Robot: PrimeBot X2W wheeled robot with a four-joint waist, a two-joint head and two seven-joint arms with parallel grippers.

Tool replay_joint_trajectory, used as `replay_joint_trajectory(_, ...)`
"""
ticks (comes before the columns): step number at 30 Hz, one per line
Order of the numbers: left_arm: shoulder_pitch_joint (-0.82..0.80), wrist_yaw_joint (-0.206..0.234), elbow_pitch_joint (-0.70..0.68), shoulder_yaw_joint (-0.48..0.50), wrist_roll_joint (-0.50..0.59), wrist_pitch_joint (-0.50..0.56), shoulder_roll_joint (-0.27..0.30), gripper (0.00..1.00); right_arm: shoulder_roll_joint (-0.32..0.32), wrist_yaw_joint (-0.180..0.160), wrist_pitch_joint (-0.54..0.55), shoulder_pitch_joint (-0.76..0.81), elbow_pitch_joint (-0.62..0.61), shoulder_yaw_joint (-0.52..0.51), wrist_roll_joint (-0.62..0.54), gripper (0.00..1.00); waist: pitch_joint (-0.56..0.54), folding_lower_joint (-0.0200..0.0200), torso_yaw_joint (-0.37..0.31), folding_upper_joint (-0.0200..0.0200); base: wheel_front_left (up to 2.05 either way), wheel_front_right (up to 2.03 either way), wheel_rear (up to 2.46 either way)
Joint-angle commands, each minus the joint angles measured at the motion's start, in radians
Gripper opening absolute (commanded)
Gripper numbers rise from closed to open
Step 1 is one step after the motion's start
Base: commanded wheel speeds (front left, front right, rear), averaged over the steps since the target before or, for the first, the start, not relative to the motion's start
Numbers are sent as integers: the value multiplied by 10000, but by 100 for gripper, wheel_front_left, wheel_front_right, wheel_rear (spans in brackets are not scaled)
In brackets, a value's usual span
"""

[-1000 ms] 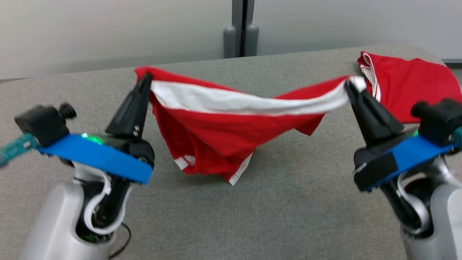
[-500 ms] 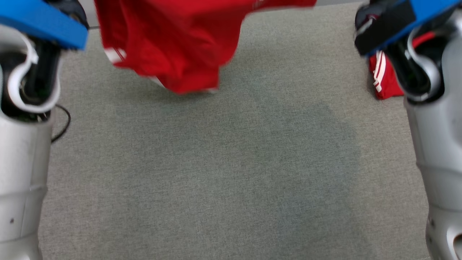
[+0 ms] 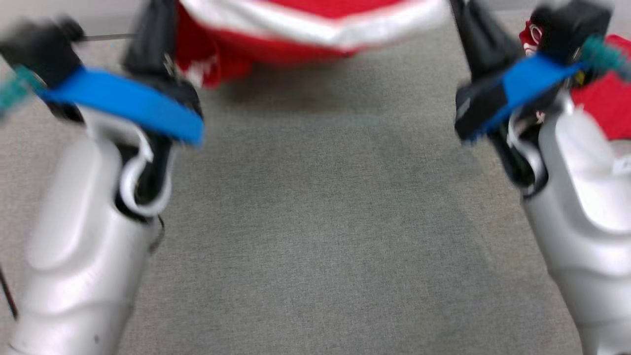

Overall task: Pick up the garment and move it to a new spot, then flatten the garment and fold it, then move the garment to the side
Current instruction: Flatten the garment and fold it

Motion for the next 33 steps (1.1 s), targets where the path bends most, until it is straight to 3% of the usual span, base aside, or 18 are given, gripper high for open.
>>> replay_joint_trajectory(1, 483, -84, 30, -186, -31, -121, -15, 0, -219, 1, 133, 541, 53, 60, 134, 0, -63, -1, 43, -3, 0, 0, 0)
replay_joint_trajectory(5, 2326, -116, -14, -762, -234, -293, 76, 0, -685, 1, 868, 2436, -40, 131, 500, 0, -291, -1, 102, -3, 0, 0, 0)
replay_joint_trajectory(8, 3807, -105, -172, -1050, -859, 283, 79, 0, -892, 1, 1397, 3600, -516, 41, 727, 0, -497, -1, 107, -3, 0, 0, 0)
replay_joint_trajectory(14, 6092, 790, -1817, -1471, -1221, 1425, 572, 0, -1069, 1, 2529, 5781, -1979, -596, 707, 0, -861, -1, 233, -3, 0, 0, 0)
replay_joint_trajectory(24, 8939, 2627, -4495, -1585, -1221, 2655, 1958, 0, -1303, -3, 5743, 8640, -4922, -1453, 364, 0, -1340, -1, 390, -3, 0, 0, 0)
replay_joint_trajectory(30, 10207, 3127, -5858, -2080, -1285, 3430, 2513, 0, -1155, 0, 7871, 10287, -6614, -2072, 543, 0, -1453, -1, 528, -3, 0, 0, 0)
replay_joint_trajectory(33, 10630, 3140, -6530, -2292, -1581, 3879, 2680, 0, -982, 0, 9081, 11153, -7579, -2670, 586, 0, -1402, -1, 659, -3, 0, 0, 0)
